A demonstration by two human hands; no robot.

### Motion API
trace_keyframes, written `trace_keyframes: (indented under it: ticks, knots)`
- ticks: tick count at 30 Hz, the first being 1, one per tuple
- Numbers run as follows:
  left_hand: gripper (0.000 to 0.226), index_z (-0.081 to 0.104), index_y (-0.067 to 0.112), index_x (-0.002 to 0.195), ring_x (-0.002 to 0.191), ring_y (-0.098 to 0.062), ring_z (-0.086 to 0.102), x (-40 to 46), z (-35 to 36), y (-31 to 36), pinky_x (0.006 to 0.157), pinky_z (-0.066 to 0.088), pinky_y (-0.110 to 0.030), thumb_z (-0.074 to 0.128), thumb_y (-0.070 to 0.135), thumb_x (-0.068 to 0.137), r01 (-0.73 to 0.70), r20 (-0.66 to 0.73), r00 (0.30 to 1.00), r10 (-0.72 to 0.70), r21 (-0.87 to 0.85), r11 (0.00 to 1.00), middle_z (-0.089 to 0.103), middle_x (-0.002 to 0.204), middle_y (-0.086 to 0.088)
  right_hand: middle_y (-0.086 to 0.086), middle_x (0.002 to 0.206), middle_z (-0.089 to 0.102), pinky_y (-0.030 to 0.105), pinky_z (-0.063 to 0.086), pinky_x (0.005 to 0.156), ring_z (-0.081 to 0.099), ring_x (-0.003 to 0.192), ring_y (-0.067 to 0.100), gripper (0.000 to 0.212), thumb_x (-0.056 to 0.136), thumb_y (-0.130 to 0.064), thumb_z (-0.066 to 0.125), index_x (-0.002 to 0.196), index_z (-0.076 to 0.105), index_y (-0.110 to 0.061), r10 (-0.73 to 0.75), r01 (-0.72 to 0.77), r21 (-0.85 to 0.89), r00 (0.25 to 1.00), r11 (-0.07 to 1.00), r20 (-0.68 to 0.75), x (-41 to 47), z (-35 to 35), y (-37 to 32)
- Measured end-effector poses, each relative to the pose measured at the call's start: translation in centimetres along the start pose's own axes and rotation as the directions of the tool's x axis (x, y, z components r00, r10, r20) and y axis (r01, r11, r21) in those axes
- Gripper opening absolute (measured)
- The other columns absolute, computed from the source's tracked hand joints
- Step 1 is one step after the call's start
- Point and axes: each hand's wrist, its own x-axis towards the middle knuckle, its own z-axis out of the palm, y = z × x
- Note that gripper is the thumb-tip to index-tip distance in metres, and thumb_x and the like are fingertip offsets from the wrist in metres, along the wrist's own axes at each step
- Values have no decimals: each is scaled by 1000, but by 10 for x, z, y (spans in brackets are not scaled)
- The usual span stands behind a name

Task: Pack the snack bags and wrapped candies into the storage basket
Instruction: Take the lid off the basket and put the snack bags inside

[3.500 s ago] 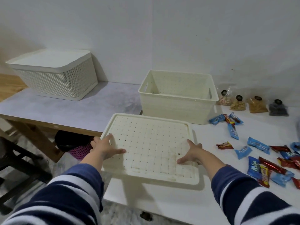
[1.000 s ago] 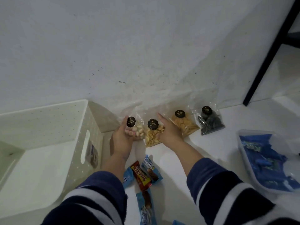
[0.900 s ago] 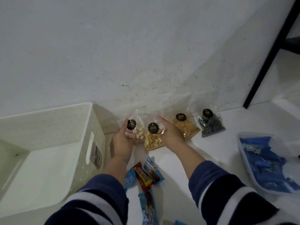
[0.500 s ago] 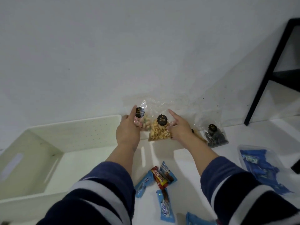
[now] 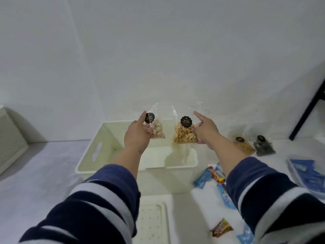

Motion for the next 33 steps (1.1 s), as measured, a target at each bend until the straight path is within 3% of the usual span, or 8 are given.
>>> trace_keyframes:
  ticks: [9, 15, 19, 22, 24, 26, 29, 33]
  knots:
    - [73, 31, 35, 147, 93, -21, 58, 3, -51, -110, 76, 42, -24, 58, 5, 86, 202, 114, 973, -199, -16, 979, 58, 117, -8, -3, 115, 54, 27, 48, 55, 52, 73, 14, 74, 92, 8, 47, 145, 35, -42, 164, -163, -59, 986, 985, 17, -11, 109, -5]
    - [72, 33, 33, 147, 75, -9, 51, 41, -30, -146, 55, 34, -11, 47, -6, 88, 300, 170, 942, -291, -33, 953, 57, 120, -7, 2, 147, 43, 24, 47, 52, 50, 70, 9, 74, 92, 9, 46, 147, 33, -39, 222, -211, -213, 975, 954, 30, 30, 159, 24]
    - [51, 35, 12, 147, 72, -15, 52, 64, -14, -158, 52, 44, -10, 36, -3, 98, 364, 215, 912, -350, -23, 931, 53, 135, -19, 4, 150, 39, 27, 53, 69, 59, 106, 22, 73, 91, 9, 48, 147, 34, -37, 200, -176, -235, 976, 956, 84, 65, 190, 28]
    - [59, 28, 15, 149, 92, -22, 58, 81, -2, -176, 72, 47, -17, 35, -9, 96, 427, 186, 893, -409, -69, 902, 52, 137, -14, 4, 153, 35, 32, 55, 86, 55, 122, 28, 72, 91, 7, 52, 146, 36, -37, 203, -171, -218, 970, 961, 136, 84, 214, 33]
    - [58, 33, 18, 148, 87, -22, 60, 93, 4, -191, 75, 51, -23, 41, -3, 95, 439, 165, 890, -426, -49, 897, 56, 128, -12, 5, 150, 38, 37, 53, 95, 54, 123, 28, 71, 90, 7, 53, 145, 39, -35, 208, -179, -183, 966, 967, 153, 94, 226, 41]
    - [49, 37, 17, 146, 79, -20, 57, 102, 10, -198, 72, 53, -27, 42, 11, 98, 374, 148, 911, -384, 93, 923, 53, 128, -16, 6, 129, 52, 32, 53, 89, 56, 112, 23, 72, 88, 9, 52, 144, 40, -34, 208, -180, -166, 963, 970, 173, 102, 234, 50]
    - [48, 33, 20, 146, 97, -27, 56, 101, 16, -201, 91, 45, -33, 35, 37, 101, 359, 196, 893, -406, 233, 904, 52, 120, -13, -3, 101, 46, 26, 50, 77, 50, 94, 16, 78, 86, 9, 54, 147, 34, -35, 225, -176, -201, 939, 964, 259, 105, 240, 59]
    - [70, 4, 30, 153, 117, -32, 49, 100, 17, -197, 104, 40, -38, 41, 10, 98, 421, 255, 832, -493, 289, 860, 37, 138, -19, 8, 151, 34, 33, 41, 105, 41, 136, 27, 89, 87, 6, 62, 153, 17, -34, 255, -187, -210, 894, 960, 368, 101, 244, 52]
